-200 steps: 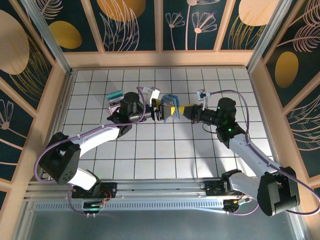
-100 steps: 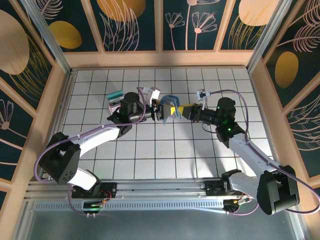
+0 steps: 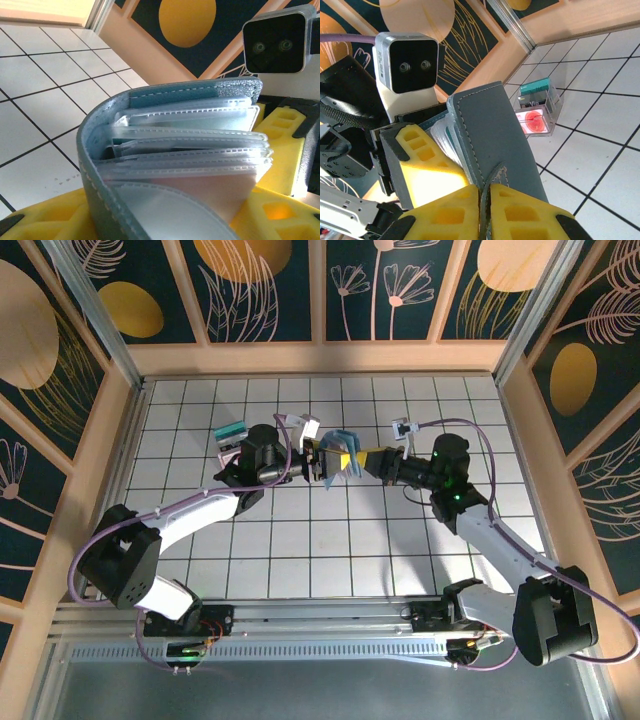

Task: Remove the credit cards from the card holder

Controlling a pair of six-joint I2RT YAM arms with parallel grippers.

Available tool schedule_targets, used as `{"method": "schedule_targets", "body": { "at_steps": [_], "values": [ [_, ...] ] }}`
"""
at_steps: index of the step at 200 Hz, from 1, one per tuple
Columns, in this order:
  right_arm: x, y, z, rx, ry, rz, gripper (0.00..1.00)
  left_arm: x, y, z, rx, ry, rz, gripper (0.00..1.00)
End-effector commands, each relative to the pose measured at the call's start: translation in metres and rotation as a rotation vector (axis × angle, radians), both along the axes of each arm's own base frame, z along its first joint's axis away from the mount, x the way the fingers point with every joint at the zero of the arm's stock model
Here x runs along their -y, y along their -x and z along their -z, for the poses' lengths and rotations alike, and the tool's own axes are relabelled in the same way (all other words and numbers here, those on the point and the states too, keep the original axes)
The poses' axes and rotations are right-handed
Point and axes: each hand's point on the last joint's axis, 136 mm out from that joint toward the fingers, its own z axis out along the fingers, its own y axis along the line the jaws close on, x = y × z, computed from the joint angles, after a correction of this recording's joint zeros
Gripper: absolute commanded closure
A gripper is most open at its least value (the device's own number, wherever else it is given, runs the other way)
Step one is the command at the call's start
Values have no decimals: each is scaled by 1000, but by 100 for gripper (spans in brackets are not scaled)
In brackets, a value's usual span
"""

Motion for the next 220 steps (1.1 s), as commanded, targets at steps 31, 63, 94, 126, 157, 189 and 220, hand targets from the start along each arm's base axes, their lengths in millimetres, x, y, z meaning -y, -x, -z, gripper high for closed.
{"method": "schedule_targets", "body": {
  "at_steps": [31,63,94,126,157,189,220],
  "values": [
    [-6,1,-14,36,-28,-31,91,7,10,-32,57,72,68,47],
    [-6,-7,-4,3,10,6,89,7,12,-35,60,81,83,47],
    [-9,-10,1,-7,32,16,79,9,13,-36,61,83,93,49],
    [-11,-13,1,-2,56,34,76,10,14,-37,60,88,105,50],
    [-10,-15,1,0,63,44,88,11,15,-38,58,94,114,41],
    [-9,-13,-3,13,52,49,100,11,16,-38,54,100,120,29],
    [-6,-16,-6,9,37,79,100,12,17,-38,48,104,125,22]
  ]
}}
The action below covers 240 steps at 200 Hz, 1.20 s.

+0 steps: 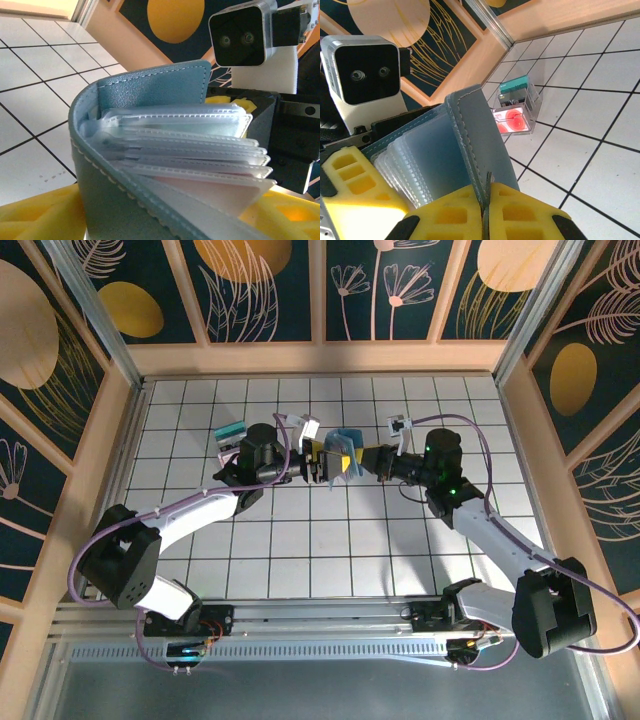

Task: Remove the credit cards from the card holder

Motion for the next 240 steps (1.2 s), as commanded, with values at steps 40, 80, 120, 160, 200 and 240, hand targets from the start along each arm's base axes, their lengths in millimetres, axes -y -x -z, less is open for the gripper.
{"method": "schedule_targets", "body": {
  "at_steps": [40,80,120,160,200,240],
  "values": [
    [0,-4,-17,25,-43,40,100,10,9,-34,73,82,73,14],
    [1,-6,-18,-8,-68,60,100,12,5,-29,62,81,67,10],
    [6,-12,-16,-65,-72,119,100,14,0,-26,55,75,53,6],
    [7,-12,-17,-79,-72,151,100,14,-5,-23,50,68,27,1],
    [6,-10,-24,-66,-83,153,100,13,-14,-13,22,39,-12,1],
    [7,-9,-29,-53,-76,165,100,12,-18,-10,15,27,-37,3]
  ]
}}
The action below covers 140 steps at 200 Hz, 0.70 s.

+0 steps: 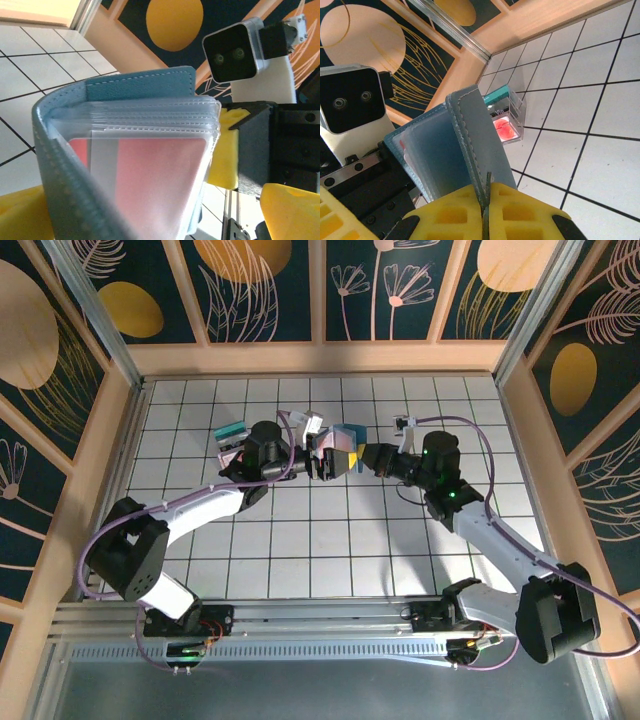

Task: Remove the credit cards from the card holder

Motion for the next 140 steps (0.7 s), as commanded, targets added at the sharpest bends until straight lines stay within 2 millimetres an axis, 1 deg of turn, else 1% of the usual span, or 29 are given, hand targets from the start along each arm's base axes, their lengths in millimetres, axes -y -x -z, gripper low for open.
{"method": "schedule_targets", "body": {
  "at_steps": [1,57,74,120,140],
  "values": [
    [1,0,-30,73,-27,20,100,5,-5,-10,13,11,-12,3],
    [4,3,-31,80,-25,33,100,5,-5,-6,5,6,-14,11],
    [4,5,-33,84,-27,27,100,4,-7,-4,3,3,-18,12],
    [5,5,-29,73,-20,34,100,8,-4,-4,-2,14,10,5],
    [6,2,-26,60,-7,46,100,10,-3,-3,-6,18,23,4]
  ]
}}
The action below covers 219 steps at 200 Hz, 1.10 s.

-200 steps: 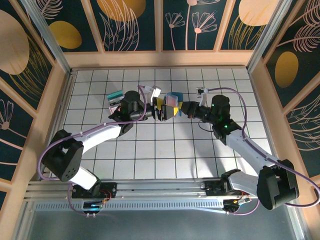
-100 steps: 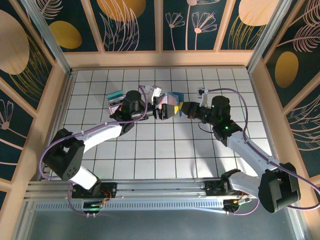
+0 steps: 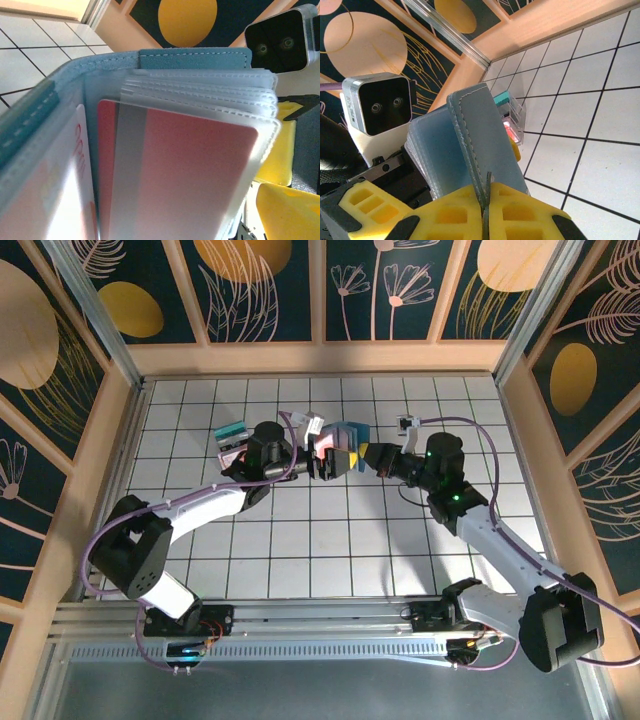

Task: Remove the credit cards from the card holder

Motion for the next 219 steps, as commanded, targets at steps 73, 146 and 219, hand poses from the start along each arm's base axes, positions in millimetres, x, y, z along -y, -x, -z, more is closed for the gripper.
{"method": "schedule_targets", "body": {
  "at_steps": [73,146,219],
  "values": [
    [11,-6,-18,47,15,92,100,1,8,-13,29,21,36,6],
    [9,-4,-19,49,1,77,100,0,10,-13,23,39,36,7],
    [11,-7,-15,23,33,97,100,6,6,-18,22,70,44,2]
  ]
}}
